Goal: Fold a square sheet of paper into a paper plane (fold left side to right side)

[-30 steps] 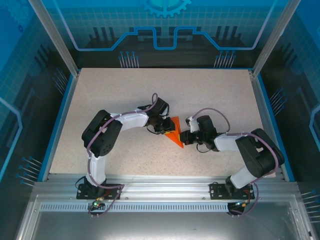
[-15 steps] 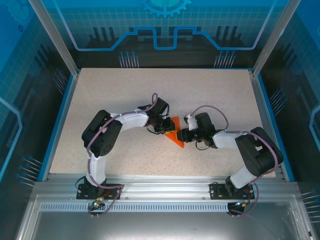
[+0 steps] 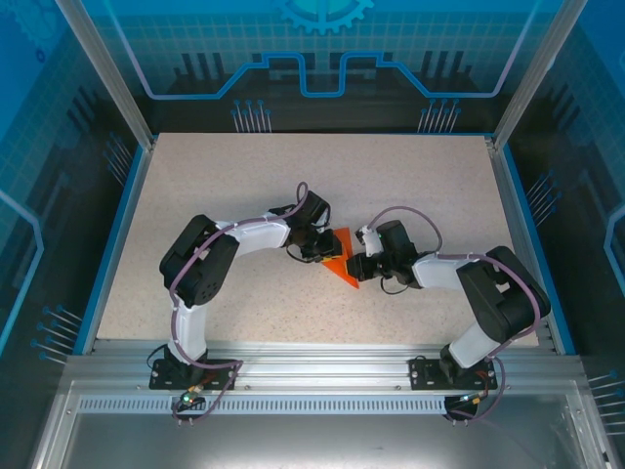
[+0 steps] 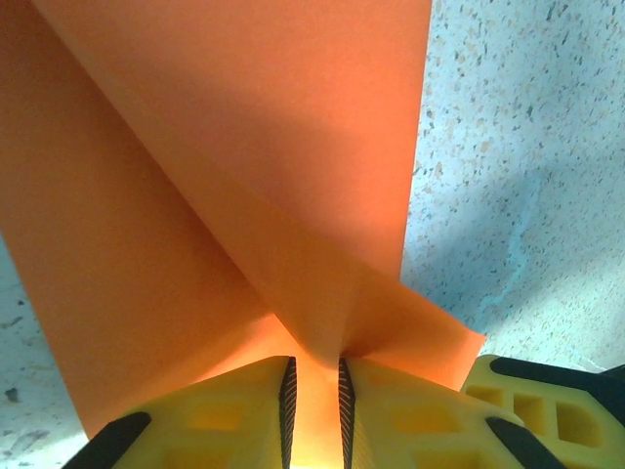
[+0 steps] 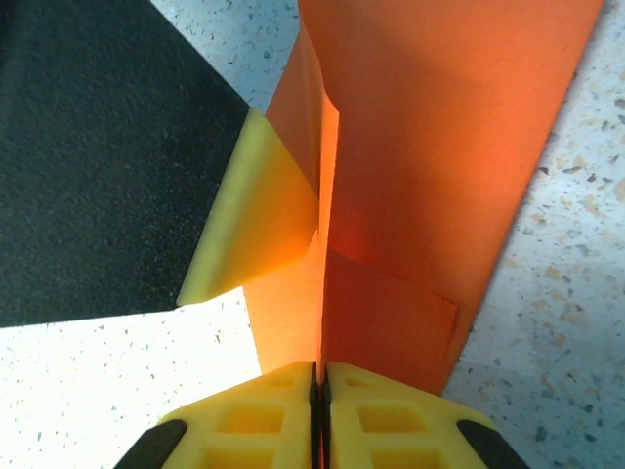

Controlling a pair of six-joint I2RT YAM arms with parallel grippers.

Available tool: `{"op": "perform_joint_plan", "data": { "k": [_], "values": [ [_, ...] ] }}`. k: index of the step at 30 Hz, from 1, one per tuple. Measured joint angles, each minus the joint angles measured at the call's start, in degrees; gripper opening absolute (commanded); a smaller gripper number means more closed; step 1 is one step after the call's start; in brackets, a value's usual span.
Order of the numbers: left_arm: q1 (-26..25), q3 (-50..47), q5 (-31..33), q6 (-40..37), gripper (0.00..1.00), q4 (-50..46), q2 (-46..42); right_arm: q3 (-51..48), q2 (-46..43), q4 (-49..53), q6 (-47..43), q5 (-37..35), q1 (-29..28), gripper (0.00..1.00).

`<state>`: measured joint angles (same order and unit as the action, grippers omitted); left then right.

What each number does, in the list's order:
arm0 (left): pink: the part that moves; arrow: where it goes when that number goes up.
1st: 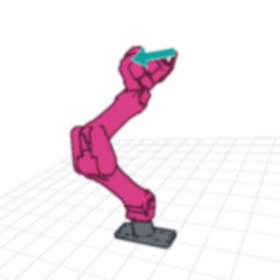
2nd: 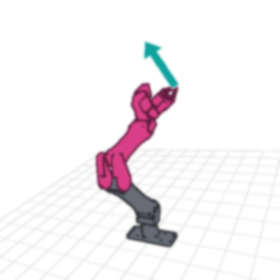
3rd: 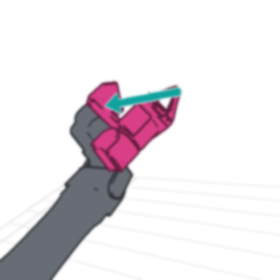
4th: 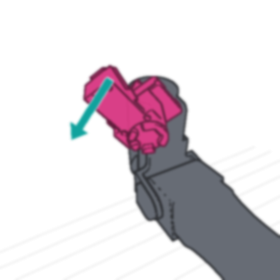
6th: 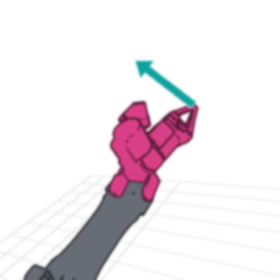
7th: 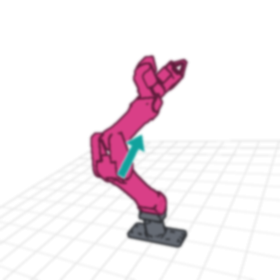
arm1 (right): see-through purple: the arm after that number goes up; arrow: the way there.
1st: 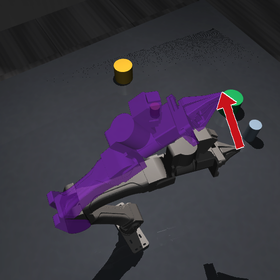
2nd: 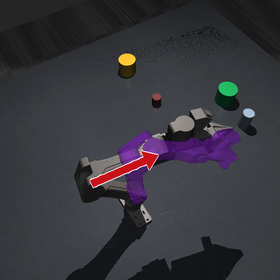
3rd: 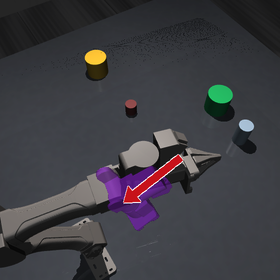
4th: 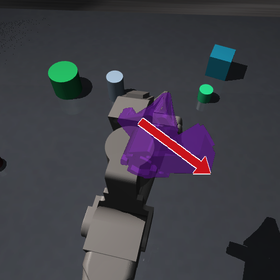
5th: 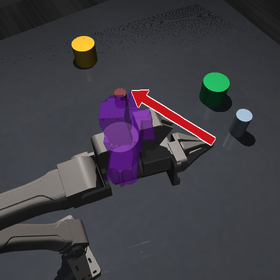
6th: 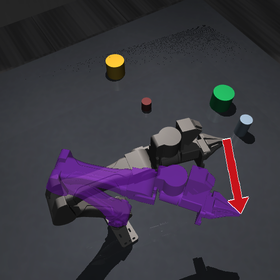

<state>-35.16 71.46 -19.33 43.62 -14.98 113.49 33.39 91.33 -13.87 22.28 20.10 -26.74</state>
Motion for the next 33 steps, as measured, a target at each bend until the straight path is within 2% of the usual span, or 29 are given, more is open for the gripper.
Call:
{"op": "perform_joint_plan", "data": {
  "k": [19,33],
  "values": [
    [-0.3,-1.1,0.0,0.0,0.25,0.3,-0.7,0.1,1.7,-0.8,0.2,2.7,0.1,0.05],
    [-0.4,-1.1,0.0,0.0,0.24,0.3,-0.4,0.1,1.7,-1.3,0.9,4.7,0.7,0.08]
  ]
}}
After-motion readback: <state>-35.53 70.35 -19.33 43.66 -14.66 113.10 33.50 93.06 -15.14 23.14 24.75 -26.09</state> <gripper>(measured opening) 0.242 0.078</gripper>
